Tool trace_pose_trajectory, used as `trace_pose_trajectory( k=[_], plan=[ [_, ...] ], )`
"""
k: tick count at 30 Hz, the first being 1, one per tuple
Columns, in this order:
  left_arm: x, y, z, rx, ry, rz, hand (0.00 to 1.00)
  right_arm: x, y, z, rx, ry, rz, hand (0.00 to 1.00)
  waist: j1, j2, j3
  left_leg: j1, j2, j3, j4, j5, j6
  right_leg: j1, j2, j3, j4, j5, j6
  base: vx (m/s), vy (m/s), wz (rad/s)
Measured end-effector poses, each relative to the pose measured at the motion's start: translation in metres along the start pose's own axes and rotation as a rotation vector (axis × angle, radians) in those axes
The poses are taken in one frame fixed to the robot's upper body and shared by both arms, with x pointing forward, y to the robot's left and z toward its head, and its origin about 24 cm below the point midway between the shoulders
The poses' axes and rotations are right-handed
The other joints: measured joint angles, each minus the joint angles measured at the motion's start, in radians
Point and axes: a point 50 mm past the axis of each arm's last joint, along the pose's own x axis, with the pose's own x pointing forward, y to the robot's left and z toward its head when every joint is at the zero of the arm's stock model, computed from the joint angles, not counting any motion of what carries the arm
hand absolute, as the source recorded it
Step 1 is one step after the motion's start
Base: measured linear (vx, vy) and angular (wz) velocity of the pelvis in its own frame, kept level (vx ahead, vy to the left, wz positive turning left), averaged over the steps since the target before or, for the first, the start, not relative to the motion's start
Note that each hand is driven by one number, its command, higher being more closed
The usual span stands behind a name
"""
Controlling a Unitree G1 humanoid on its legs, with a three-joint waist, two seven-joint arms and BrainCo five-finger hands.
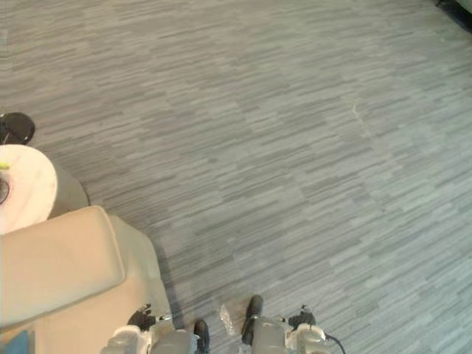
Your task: Pick up cushions and gather them together orderly.
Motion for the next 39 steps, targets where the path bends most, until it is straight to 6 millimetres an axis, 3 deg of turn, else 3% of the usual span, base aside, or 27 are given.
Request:
trace_pose_trajectory(
  k=[1, 2, 3, 4, 5, 6, 8, 9, 10, 11, 12, 15, 19, 22, 23, 24, 25, 26, 27, 28, 29, 30, 32, 34, 35, 38, 39],
  plan=[
    [0.000, 0.002, 0.000, -0.008, -0.001, 0.006, 0.00, 0.000, 0.001, 0.000, 0.008, -0.002, 0.003, 0.00, 0.000, -0.002, 0.007, -0.011, 0.005, 0.001, 0.040, -0.004, -0.007, 0.001, -0.005, -0.006, 0.007, -0.008, 0.003, 0.11, -0.087, 0.44],
    [-0.001, 0.010, -0.001, -0.059, -0.004, 0.040, 0.00, -0.001, 0.006, 0.003, 0.023, -0.021, 0.014, 0.00, 0.004, -0.002, 0.031, -0.122, 0.059, 0.013, 0.358, 0.001, -0.011, 0.044, 0.002, -0.007, 0.025, -0.057, -0.004, 0.09, -0.088, 0.18],
    [-0.002, 0.011, -0.004, -0.089, 0.001, 0.052, 0.00, -0.001, 0.006, 0.006, 0.028, -0.034, 0.012, 0.00, 0.013, 0.006, 0.041, -0.200, 0.096, 0.011, 0.533, 0.048, 0.017, 0.073, 0.014, 0.004, 0.027, -0.075, -0.011, 0.11, -0.068, 0.02],
    [-0.002, 0.011, -0.004, -0.116, 0.000, 0.056, 0.00, -0.001, 0.006, 0.007, 0.030, -0.038, 0.008, 0.00, 0.020, -0.004, 0.047, -0.231, 0.106, 0.006, 0.575, 0.027, 0.021, 0.079, 0.017, 0.013, 0.028, -0.081, -0.011, 0.13, -0.006, -0.30],
    [-0.003, 0.012, -0.006, -0.137, -0.001, 0.067, 0.00, -0.001, 0.006, 0.010, 0.041, -0.049, 0.000, 0.00, 0.028, -0.005, 0.047, -0.258, 0.099, -0.013, 0.562, -0.017, 0.019, 0.085, 0.018, 0.032, 0.026, -0.085, -0.012, 0.27, 0.042, -0.57],
    [-0.003, 0.013, -0.008, -0.161, 0.004, 0.076, 0.00, 0.000, 0.007, 0.019, 0.057, -0.070, -0.001, 0.00, 0.037, -0.009, 0.052, -0.323, 0.083, -0.053, 0.440, -0.043, 0.004, 0.088, 0.017, 0.068, 0.016, -0.091, -0.003, 0.22, 0.039, -0.57],
    [-0.003, 0.012, -0.008, -0.174, 0.003, 0.074, 0.00, 0.001, 0.006, 0.023, 0.057, -0.081, -0.011, 0.00, 0.048, -0.010, 0.053, -0.348, 0.065, -0.115, 0.318, -0.026, -0.019, 0.086, 0.015, 0.098, 0.016, -0.099, 0.010, 0.23, 0.120, -0.75],
    [-0.004, 0.010, -0.009, -0.187, 0.006, 0.071, 0.00, 0.001, 0.005, 0.023, 0.059, -0.081, -0.021, 0.00, 0.055, -0.008, 0.050, -0.347, 0.057, -0.173, 0.213, 0.017, -0.031, 0.079, 0.015, 0.135, 0.033, -0.123, 0.044, 0.39, 0.322, -1.31],
    [-0.005, 0.009, -0.016, -0.202, 0.029, 0.071, 0.00, 0.000, 0.005, 0.019, 0.060, -0.073, -0.022, 0.00, 0.068, -0.012, 0.045, -0.331, 0.067, -0.153, 0.229, 0.062, -0.015, 0.065, 0.002, 0.189, 0.093, -0.161, 0.062, 0.30, 0.262, -1.16],
    [-0.006, 0.011, -0.017, -0.202, 0.032, 0.075, 0.00, 0.000, 0.007, 0.017, 0.062, -0.069, -0.018, 0.00, 0.070, -0.019, 0.046, -0.328, 0.064, -0.138, 0.238, 0.049, -0.012, 0.063, -0.007, 0.196, 0.105, -0.168, 0.070, 0.35, 0.253, -0.90],
    [-0.005, 0.017, -0.015, -0.194, 0.027, 0.093, 0.00, -0.004, 0.014, 0.006, 0.076, -0.043, -0.003, 0.00, 0.069, -0.053, 0.032, -0.321, 0.056, -0.087, 0.262, 0.006, 0.006, 0.046, -0.040, 0.213, 0.158, -0.179, 0.086, 0.43, 0.189, -0.62],
    [-0.004, 0.021, -0.010, -0.186, 0.017, 0.104, 0.00, -0.007, 0.022, -0.002, 0.086, -0.015, 0.018, 0.00, 0.067, -0.065, 0.025, -0.255, 0.051, -0.032, 0.271, -0.032, 0.041, -0.030, -0.096, 0.184, 0.335, -0.119, 0.044, 0.43, 0.181, -0.60],
    [-0.003, 0.019, -0.009, -0.188, 0.010, 0.101, 0.00, -0.005, 0.025, 0.006, 0.085, -0.037, 0.032, 0.00, 0.062, -0.053, 0.027, -0.077, 0.073, 0.016, 0.150, -0.035, 0.046, -0.043, -0.105, 0.018, 0.389, -0.147, 0.028, 0.34, 0.044, -0.61],
    [-0.003, 0.019, -0.008, -0.178, 0.011, 0.101, 0.00, -0.004, 0.024, 0.009, 0.074, -0.042, 0.040, 0.00, 0.048, -0.052, 0.025, 0.029, 0.107, 0.081, 0.054, -0.038, 0.039, -0.126, -0.059, -0.109, 0.335, -0.137, 0.000, 0.33, -0.078, -0.64],
    [-0.003, 0.019, -0.010, -0.175, 0.016, 0.101, 0.00, -0.004, 0.023, 0.007, 0.070, -0.036, 0.038, 0.00, 0.044, -0.051, 0.026, 0.061, 0.118, 0.106, 0.034, -0.042, 0.029, -0.159, -0.032, -0.145, 0.278, -0.111, -0.026, 0.35, -0.129, -0.65],
    [-0.004, 0.022, -0.013, -0.163, 0.025, 0.106, 0.00, -0.004, 0.021, 0.005, 0.068, -0.033, 0.033, 0.00, 0.039, -0.060, 0.020, 0.095, 0.116, 0.124, 0.029, -0.052, 0.009, -0.175, 0.001, -0.171, 0.155, -0.027, -0.064, 0.40, -0.156, -0.58],
    [-0.004, 0.023, -0.014, -0.158, 0.029, 0.108, 0.00, -0.004, 0.019, 0.003, 0.067, -0.027, 0.030, 0.00, 0.036, -0.068, 0.015, 0.109, 0.108, 0.124, 0.029, -0.060, -0.005, -0.171, 0.009, -0.172, 0.102, 0.017, -0.075, 0.44, -0.162, -0.42],
    [-0.004, 0.023, -0.016, -0.148, 0.039, 0.106, 0.00, -0.004, 0.014, -0.001, 0.063, -0.020, 0.018, 0.00, 0.031, -0.072, 0.005, 0.138, 0.096, 0.118, 0.030, -0.080, -0.039, -0.170, 0.016, -0.167, 0.088, 0.062, -0.187, 0.45, -0.126, -0.38],
    [-0.004, 0.014, -0.017, -0.140, 0.043, 0.082, 0.00, -0.002, 0.003, 0.003, 0.051, -0.034, -0.008, 0.00, 0.019, -0.023, -0.015, 0.133, 0.135, 0.096, 0.053, -0.063, -0.074, -0.163, 0.044, -0.167, 0.102, 0.017, -0.176, 0.43, -0.135, -0.31],
    [-0.004, 0.010, -0.015, -0.140, 0.039, 0.071, 0.00, -0.001, 0.001, 0.003, 0.049, -0.035, -0.012, 0.00, 0.008, -0.013, -0.014, 0.137, 0.139, 0.091, 0.082, -0.054, -0.086, -0.152, 0.057, -0.169, 0.095, 0.007, -0.173, 0.41, -0.147, -0.42],
    [-0.004, 0.002, -0.013, -0.136, 0.031, 0.052, 0.00, -0.002, -0.003, 0.000, 0.055, -0.026, -0.023, 0.00, 0.006, 0.012, -0.014, 0.098, 0.178, 0.068, 0.221, -0.023, -0.082, -0.109, 0.098, -0.157, 0.071, -0.014, -0.177, 0.42, -0.172, -0.39],
    [-0.004, 0.003, -0.012, -0.141, 0.024, 0.055, 0.00, -0.002, -0.002, -0.002, 0.054, -0.022, -0.022, 0.00, 0.011, 0.021, -0.010, 0.032, 0.211, 0.017, 0.418, 0.067, -0.047, -0.053, 0.130, -0.144, 0.040, -0.032, -0.175, 0.40, -0.140, -0.44],
    [-0.003, 0.004, -0.005, -0.140, -0.004, 0.054, 0.00, -0.004, 0.000, -0.009, 0.052, -0.005, -0.018, 0.00, 0.017, 0.019, -0.004, -0.072, 0.242, -0.051, 0.674, 0.053, -0.021, 0.039, 0.165, -0.122, 0.001, -0.055, -0.175, 0.34, -0.109, -0.33],
    [-0.002, 0.006, 0.008, -0.136, -0.056, 0.056, 0.00, -0.006, 0.005, -0.014, 0.076, 0.015, -0.010, 0.00, 0.025, -0.002, 0.008, -0.180, 0.222, -0.069, 0.750, 0.022, -0.037, 0.131, 0.169, -0.099, -0.028, -0.082, -0.164, 0.40, -0.131, -0.25],
    [-0.002, 0.005, 0.011, -0.134, -0.070, 0.055, 0.00, -0.006, 0.006, -0.015, 0.086, 0.021, -0.010, 0.00, 0.026, -0.006, 0.006, -0.214, 0.213, -0.066, 0.719, 0.020, -0.038, 0.152, 0.170, -0.091, -0.044, -0.083, -0.160, 0.40, -0.116, -0.34],
    [0.000, -0.002, 0.028, -0.107, -0.120, 0.029, 0.00, -0.005, 0.010, -0.009, 0.115, 0.011, -0.014, 0.00, 0.039, -0.007, 0.011, -0.308, 0.145, -0.051, 0.424, 0.011, -0.028, 0.222, 0.172, -0.028, -0.119, -0.073, -0.132, 0.37, 0.009, -0.59],
    [0.000, -0.006, 0.031, -0.096, -0.132, 0.016, 0.00, -0.005, 0.012, -0.007, 0.117, 0.006, -0.013, 0.00, 0.044, -0.011, 0.014, -0.302, 0.100, -0.079, 0.211, 0.042, -0.042, 0.246, 0.168, 0.005, -0.148, -0.073, -0.113, 0.26, 0.092, -0.64]
  ],
)
